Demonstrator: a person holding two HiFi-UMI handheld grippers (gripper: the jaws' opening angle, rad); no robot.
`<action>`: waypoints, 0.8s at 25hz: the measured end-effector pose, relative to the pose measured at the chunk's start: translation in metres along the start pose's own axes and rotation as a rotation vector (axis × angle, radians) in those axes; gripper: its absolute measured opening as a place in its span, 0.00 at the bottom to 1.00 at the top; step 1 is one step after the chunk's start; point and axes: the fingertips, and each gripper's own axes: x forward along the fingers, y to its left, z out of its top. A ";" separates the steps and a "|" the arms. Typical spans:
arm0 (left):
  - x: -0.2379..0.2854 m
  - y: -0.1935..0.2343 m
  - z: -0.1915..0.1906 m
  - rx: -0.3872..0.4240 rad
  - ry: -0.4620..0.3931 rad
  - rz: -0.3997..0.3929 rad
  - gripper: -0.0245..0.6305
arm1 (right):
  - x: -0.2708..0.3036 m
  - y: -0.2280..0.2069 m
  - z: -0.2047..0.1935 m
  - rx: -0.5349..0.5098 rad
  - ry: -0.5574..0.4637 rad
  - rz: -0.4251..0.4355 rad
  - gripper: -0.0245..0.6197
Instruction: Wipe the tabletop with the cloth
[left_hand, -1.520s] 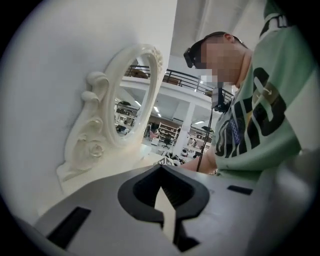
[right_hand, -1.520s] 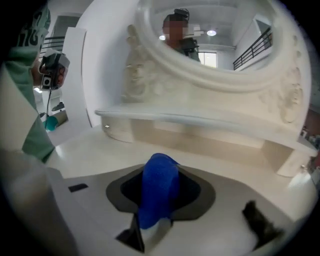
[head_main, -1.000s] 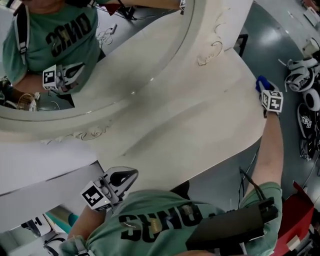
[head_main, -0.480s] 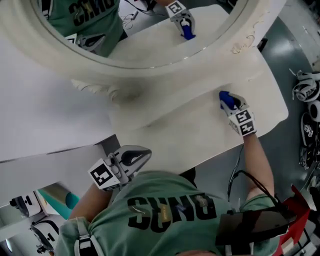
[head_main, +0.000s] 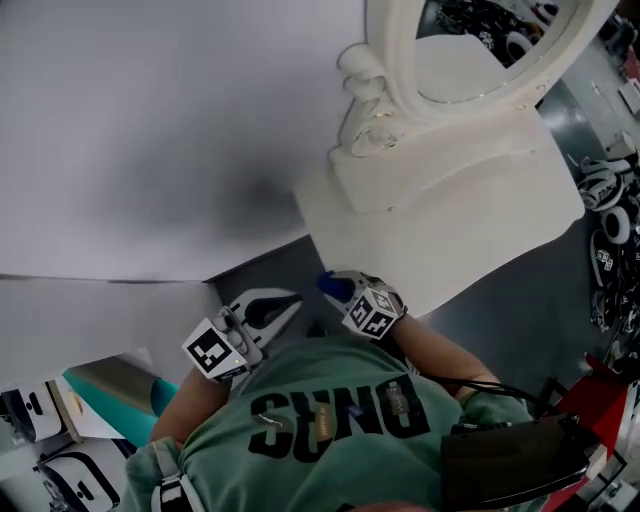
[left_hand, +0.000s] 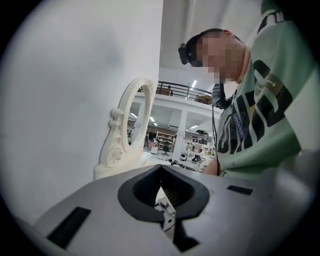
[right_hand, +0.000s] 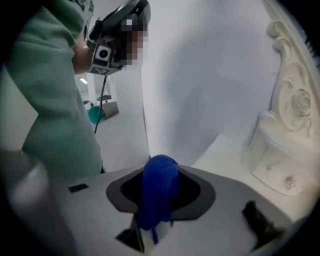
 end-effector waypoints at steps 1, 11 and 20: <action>-0.014 0.000 -0.001 0.001 -0.003 0.004 0.05 | 0.007 0.002 -0.005 -0.002 0.029 -0.014 0.24; 0.024 -0.009 0.004 -0.016 0.007 -0.079 0.05 | -0.064 -0.106 -0.089 0.119 0.093 -0.216 0.24; 0.275 -0.005 0.009 -0.140 0.102 -0.128 0.05 | -0.361 -0.428 -0.334 0.350 0.110 -0.598 0.24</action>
